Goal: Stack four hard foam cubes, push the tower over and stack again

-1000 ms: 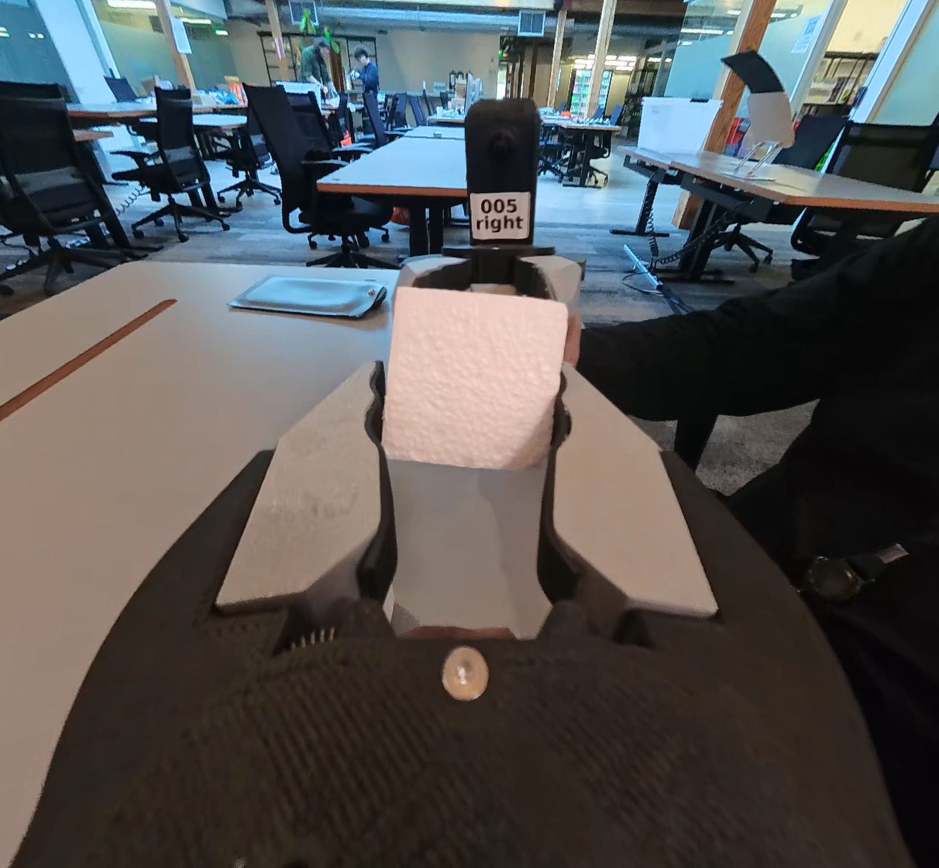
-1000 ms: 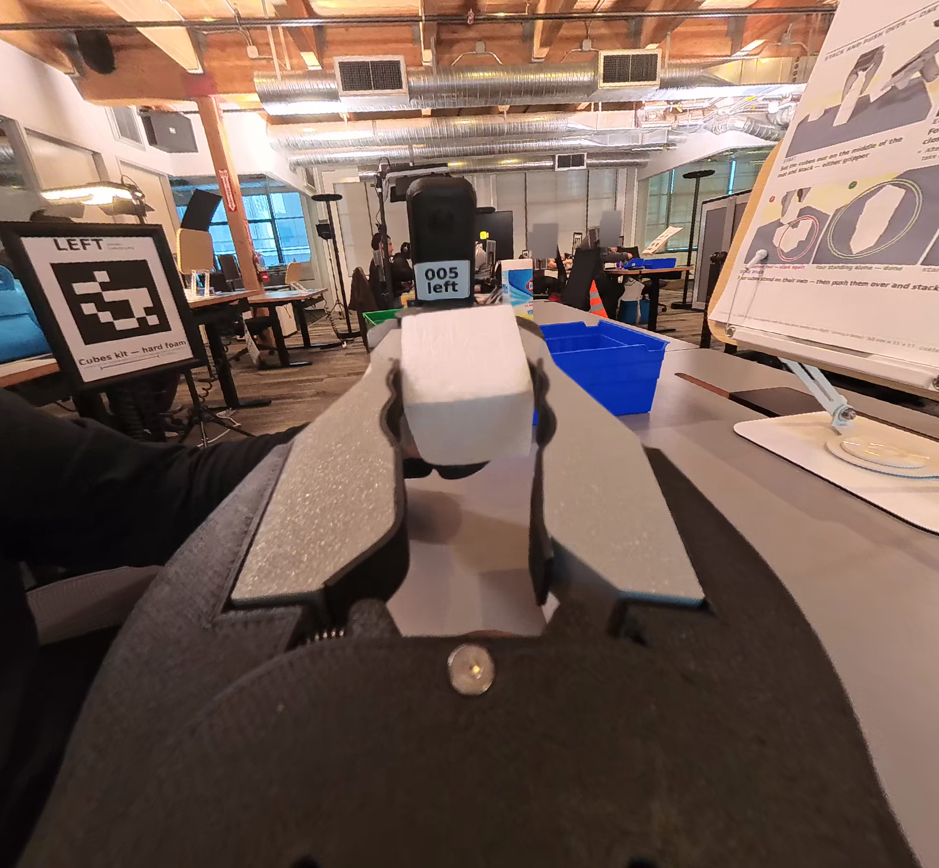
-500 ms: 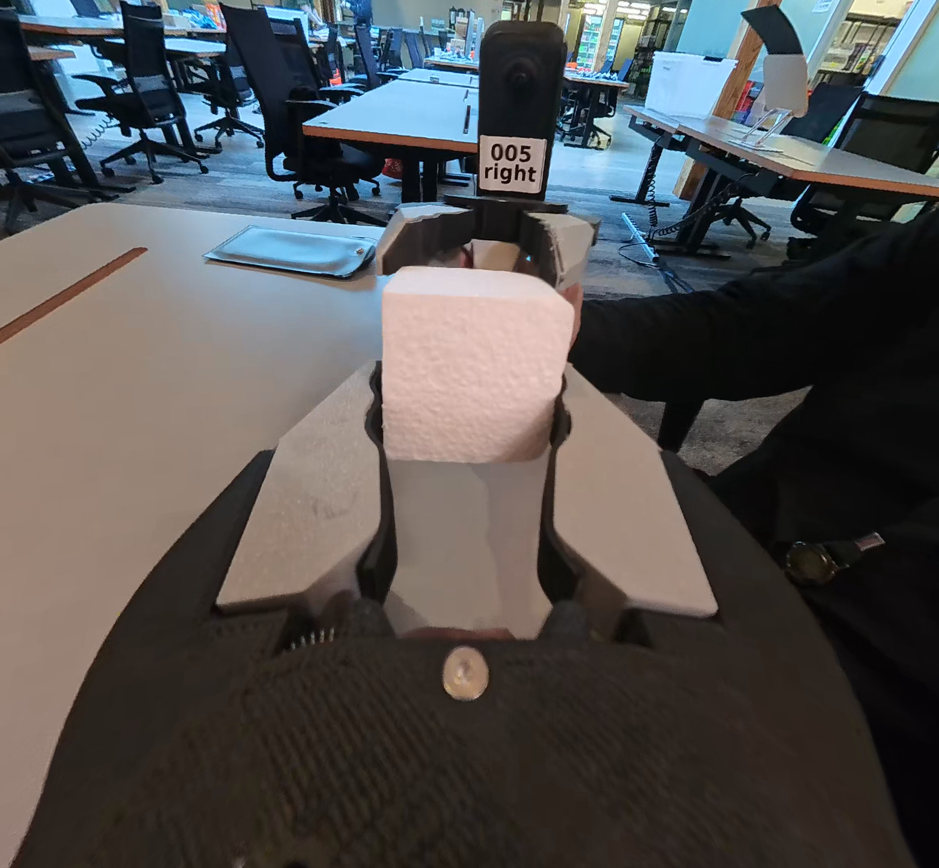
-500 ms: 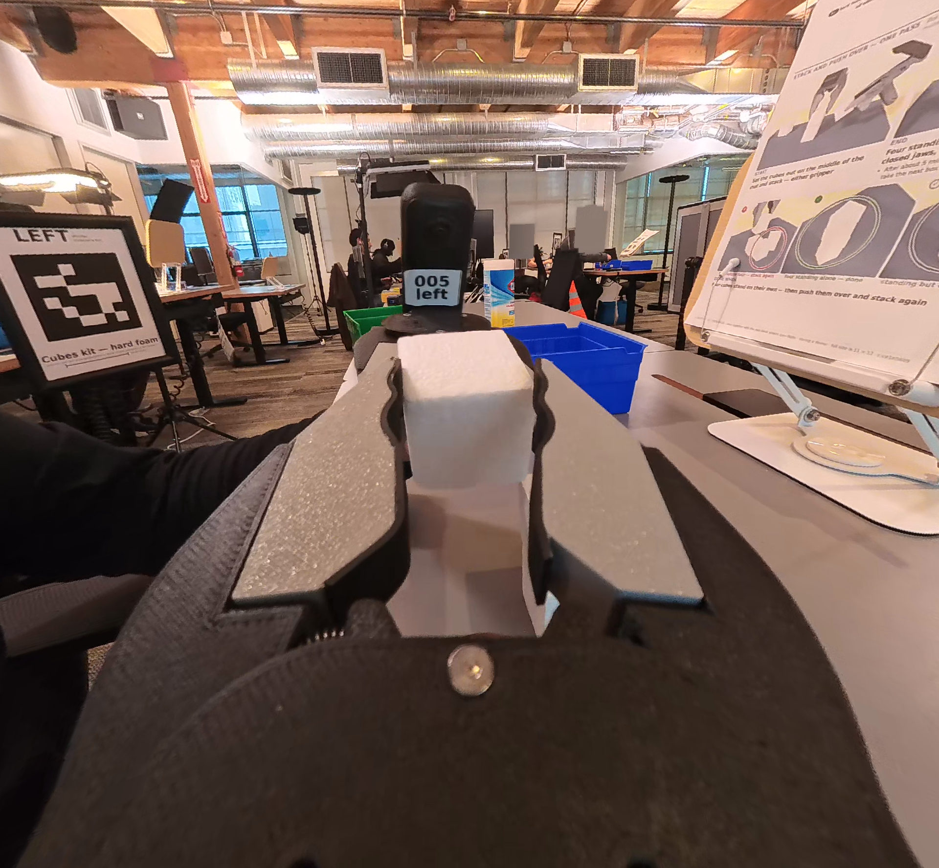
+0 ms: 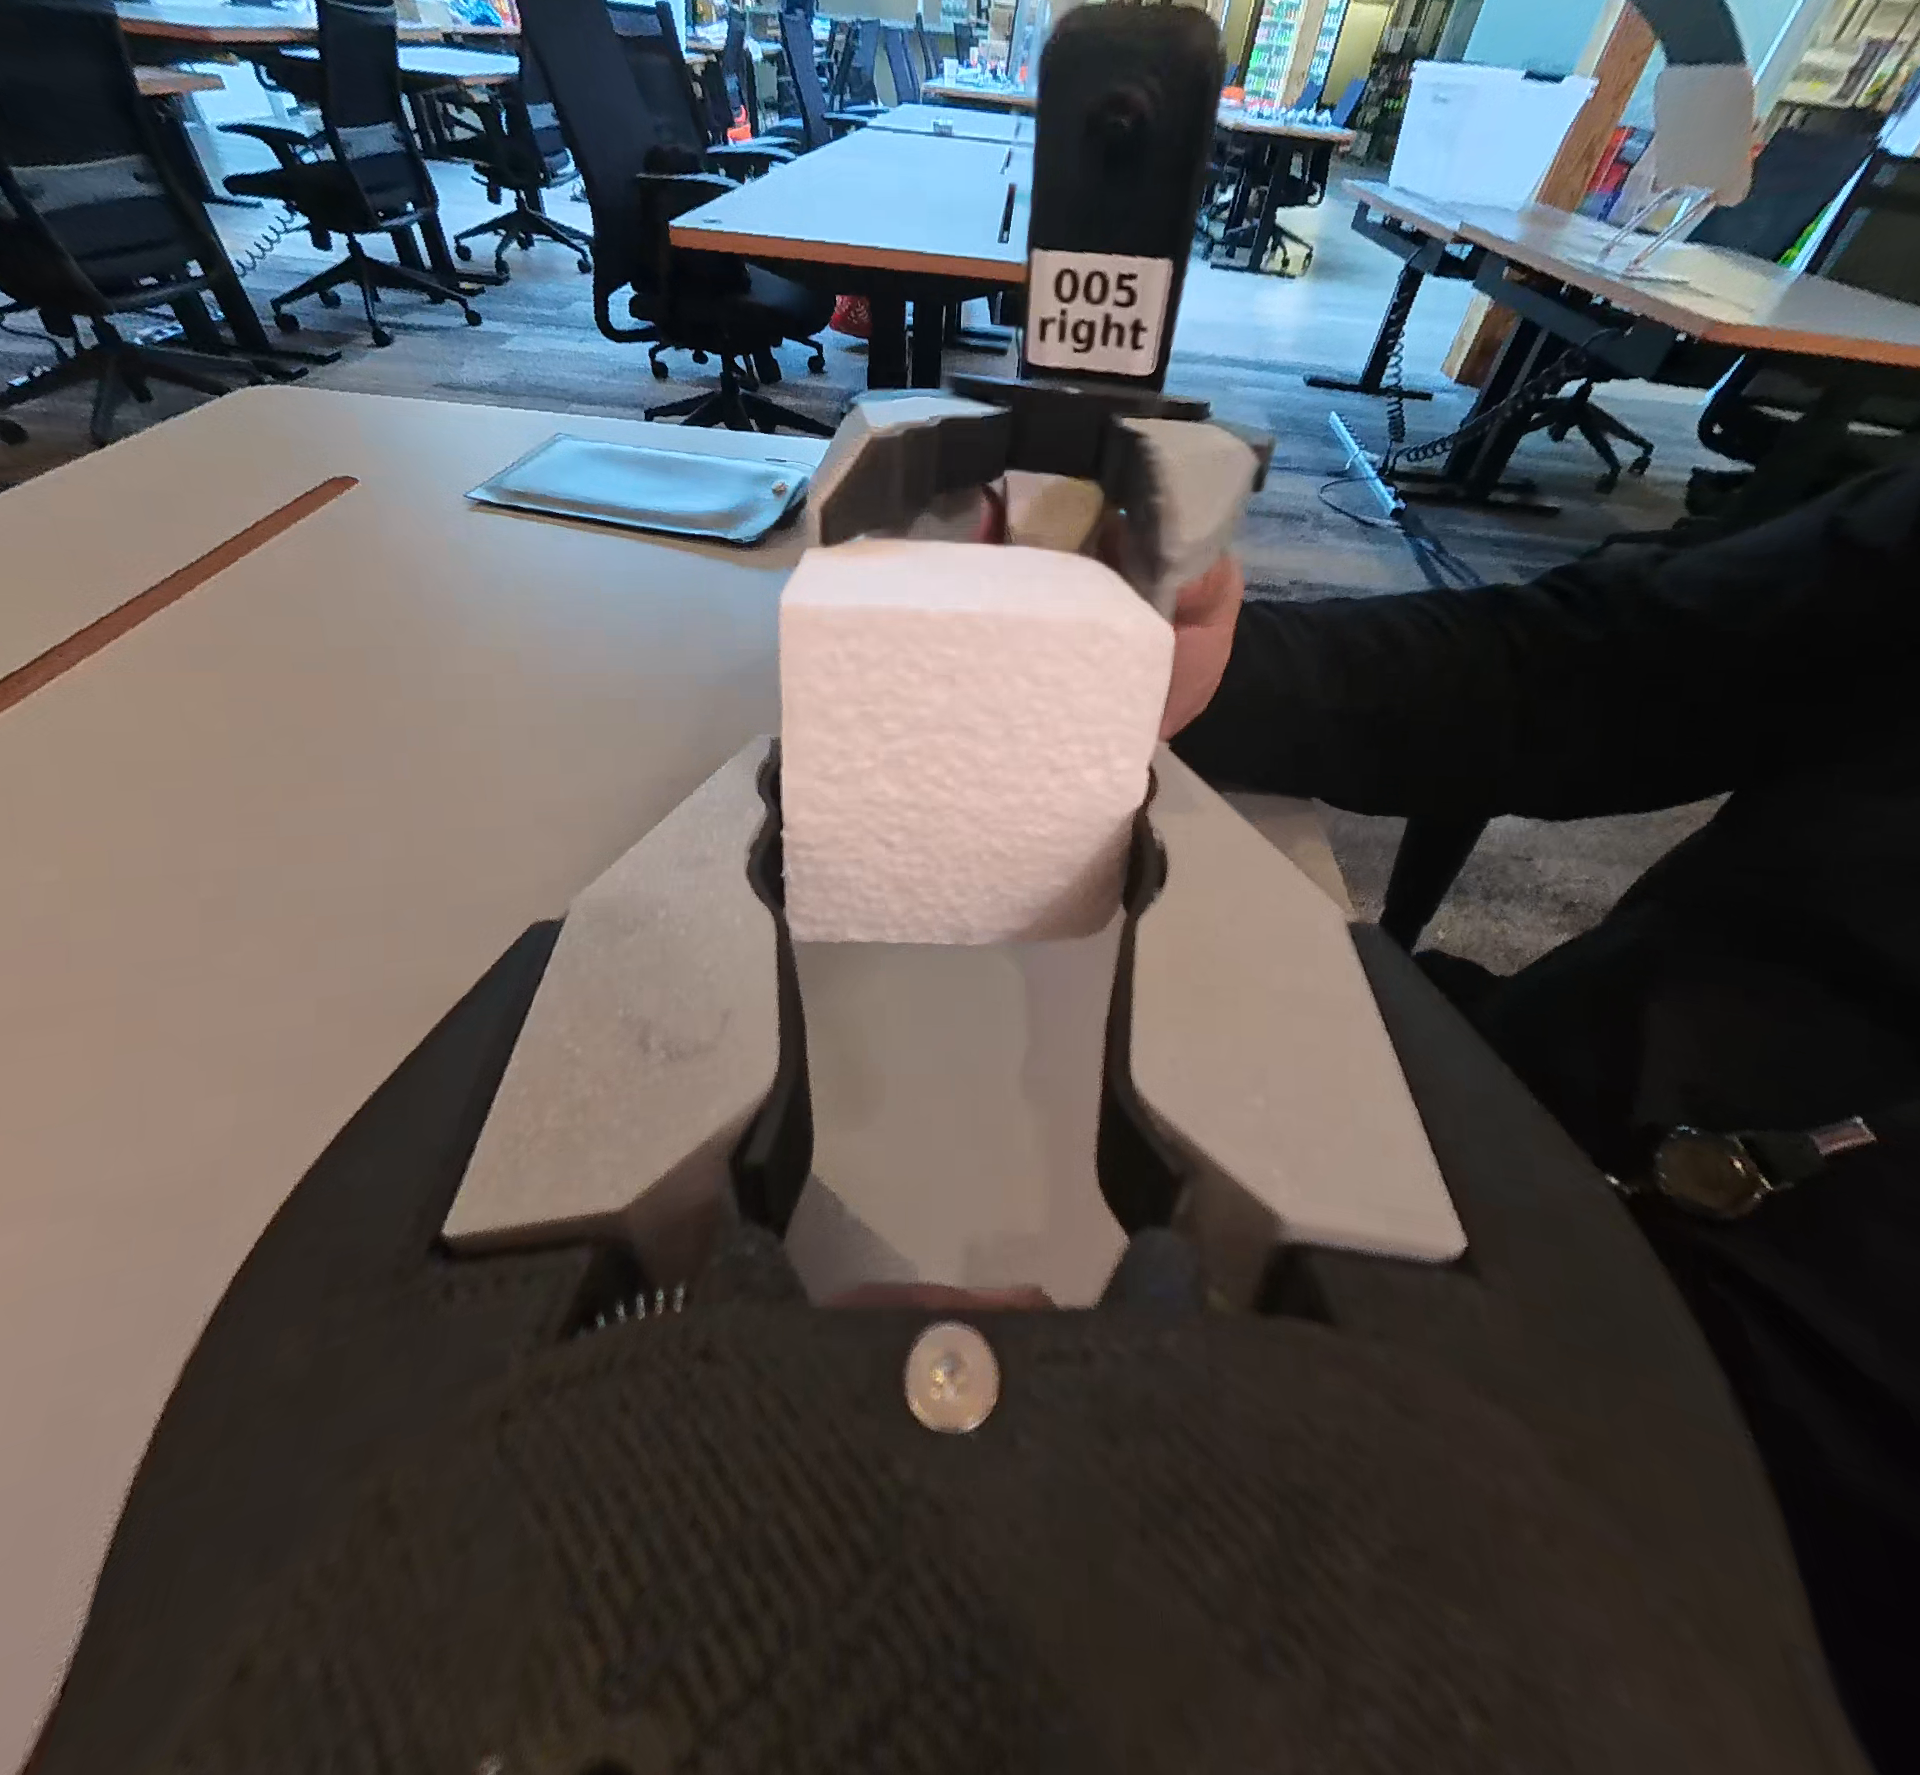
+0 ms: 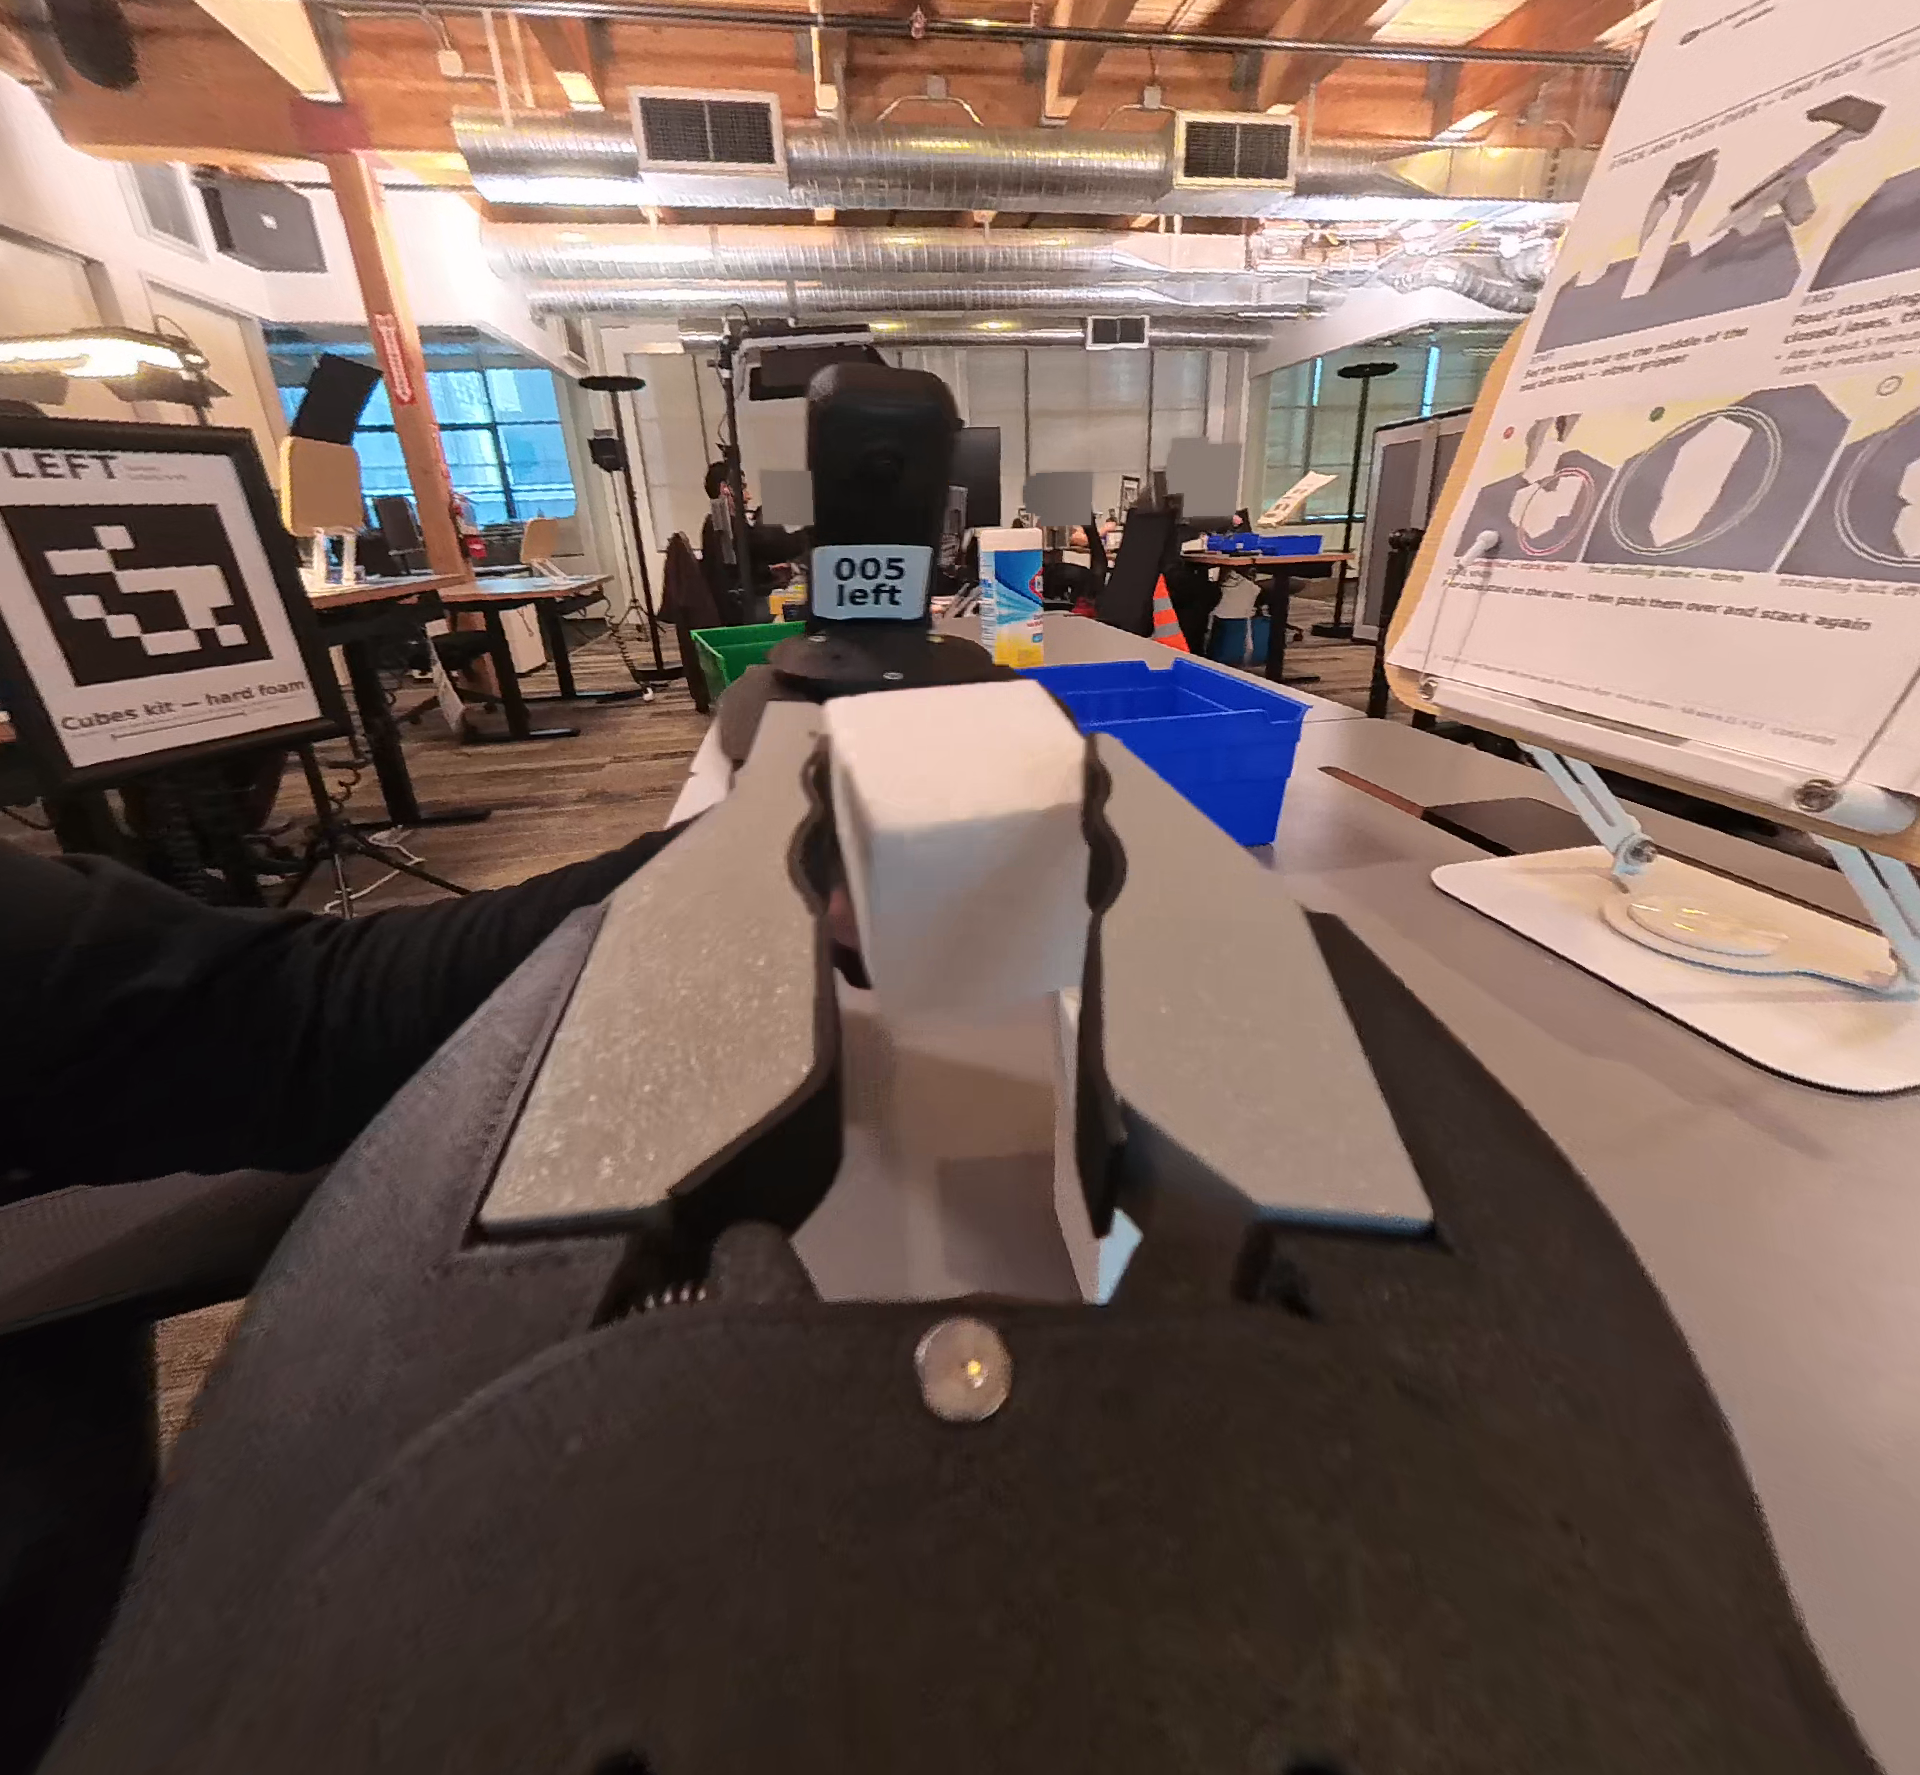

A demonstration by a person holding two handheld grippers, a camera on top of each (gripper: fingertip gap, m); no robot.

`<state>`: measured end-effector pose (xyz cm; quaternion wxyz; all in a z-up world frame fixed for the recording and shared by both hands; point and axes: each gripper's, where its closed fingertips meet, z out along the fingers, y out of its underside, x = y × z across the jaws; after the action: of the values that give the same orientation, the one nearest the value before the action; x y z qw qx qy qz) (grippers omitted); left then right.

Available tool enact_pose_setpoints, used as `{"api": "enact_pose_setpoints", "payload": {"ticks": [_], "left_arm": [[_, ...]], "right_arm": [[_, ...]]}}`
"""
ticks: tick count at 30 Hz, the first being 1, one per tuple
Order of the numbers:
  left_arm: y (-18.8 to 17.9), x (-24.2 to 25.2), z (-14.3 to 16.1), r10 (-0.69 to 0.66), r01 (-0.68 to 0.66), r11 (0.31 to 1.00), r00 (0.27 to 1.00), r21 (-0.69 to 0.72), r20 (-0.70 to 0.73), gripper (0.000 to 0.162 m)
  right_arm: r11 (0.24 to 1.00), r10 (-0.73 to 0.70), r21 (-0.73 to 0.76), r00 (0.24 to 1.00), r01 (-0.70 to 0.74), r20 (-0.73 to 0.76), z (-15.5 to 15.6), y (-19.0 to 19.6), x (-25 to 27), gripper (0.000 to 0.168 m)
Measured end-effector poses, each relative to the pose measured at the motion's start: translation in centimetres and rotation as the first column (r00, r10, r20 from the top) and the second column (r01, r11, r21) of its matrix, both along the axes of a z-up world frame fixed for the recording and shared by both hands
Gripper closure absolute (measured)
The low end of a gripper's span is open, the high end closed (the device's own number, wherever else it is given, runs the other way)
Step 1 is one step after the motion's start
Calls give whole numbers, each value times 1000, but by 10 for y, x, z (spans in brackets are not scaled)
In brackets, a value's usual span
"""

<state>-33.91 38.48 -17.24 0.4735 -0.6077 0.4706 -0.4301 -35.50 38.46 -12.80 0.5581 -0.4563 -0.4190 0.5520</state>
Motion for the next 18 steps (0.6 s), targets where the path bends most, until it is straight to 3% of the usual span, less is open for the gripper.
{"api": "enact_pose_setpoints", "payload": {"ticks": [2, 9, 13, 18], "left_arm": [[-1, -1, 3, -13, 14, 1000, 1000, -24, 29, 98], [-12, 2, 8, -75, 77, 997, 995, -26, 61, 98], [-13, 6, 3, -77, 77, 997, 997, -18, 33, 98], [-5, 4, 0, -34, 35, 999, 999, -24, 15, 98]], "right_arm": [[1000, 24, -1, 1000, -24, -20, 3, -3, 2, 113], [999, 41, -29, 999, -41, -7, 0, -2, 0, 105], [998, 57, -14, 998, -56, 31, -7, -7, -6, 115], [1000, 5, -6, 998, -4, 60, -8, -1, -5, 115]]}}
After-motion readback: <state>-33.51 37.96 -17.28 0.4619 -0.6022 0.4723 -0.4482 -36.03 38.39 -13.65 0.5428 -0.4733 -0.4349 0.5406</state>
